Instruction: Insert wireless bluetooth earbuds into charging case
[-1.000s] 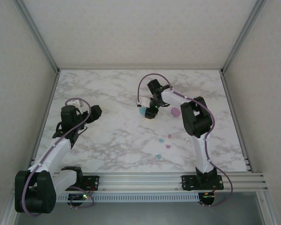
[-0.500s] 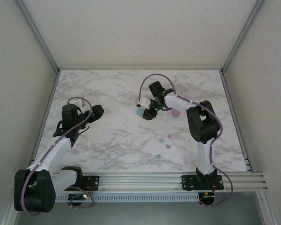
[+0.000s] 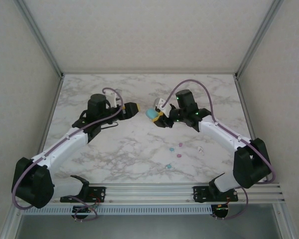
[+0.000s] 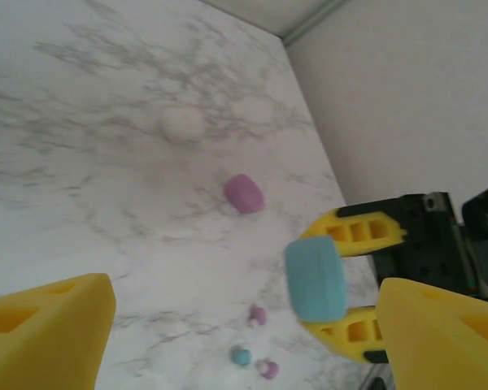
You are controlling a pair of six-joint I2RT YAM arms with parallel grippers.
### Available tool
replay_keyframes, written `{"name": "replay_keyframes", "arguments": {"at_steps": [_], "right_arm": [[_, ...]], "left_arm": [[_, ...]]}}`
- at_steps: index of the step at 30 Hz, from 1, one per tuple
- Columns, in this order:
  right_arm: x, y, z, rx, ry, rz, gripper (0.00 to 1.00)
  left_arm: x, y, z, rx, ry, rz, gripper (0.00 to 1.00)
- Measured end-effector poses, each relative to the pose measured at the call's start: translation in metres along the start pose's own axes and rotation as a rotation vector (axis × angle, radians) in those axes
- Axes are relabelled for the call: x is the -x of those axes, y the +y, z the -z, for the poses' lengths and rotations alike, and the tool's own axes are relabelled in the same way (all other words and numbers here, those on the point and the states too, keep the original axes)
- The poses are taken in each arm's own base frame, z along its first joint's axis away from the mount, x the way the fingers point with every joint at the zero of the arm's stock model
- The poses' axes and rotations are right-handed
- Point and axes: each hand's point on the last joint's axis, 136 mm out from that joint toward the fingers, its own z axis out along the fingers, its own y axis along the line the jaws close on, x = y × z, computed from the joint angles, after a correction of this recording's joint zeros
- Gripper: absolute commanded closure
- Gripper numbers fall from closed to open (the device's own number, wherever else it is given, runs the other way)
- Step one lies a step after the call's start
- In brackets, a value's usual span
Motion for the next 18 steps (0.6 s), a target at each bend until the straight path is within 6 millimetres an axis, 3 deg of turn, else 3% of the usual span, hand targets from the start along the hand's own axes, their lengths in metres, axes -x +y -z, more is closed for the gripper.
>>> {"name": "replay_keyframes", "arguments": {"at_steps": [5,11,18], "right_arm": [[0.006,0.002,0.006,-0.016,-0.037,0.006,0.64],[0.011,-0.001,0.006,-0.034,-0.066,0.012,0.64],[0.010,-0.006,0.005,-0.066,-0.072,0.016,0.63]], "left_arm": [[-0.010,-0.022,-0.024,-0.058,0.075,-0.007,0.32],[-0.025,-0.030,-0.048,-0.075,0.158,-0.003,0.48],[-0.022,-0.036,-0.057,-0.086,0.177,0.005,0.68]]}}
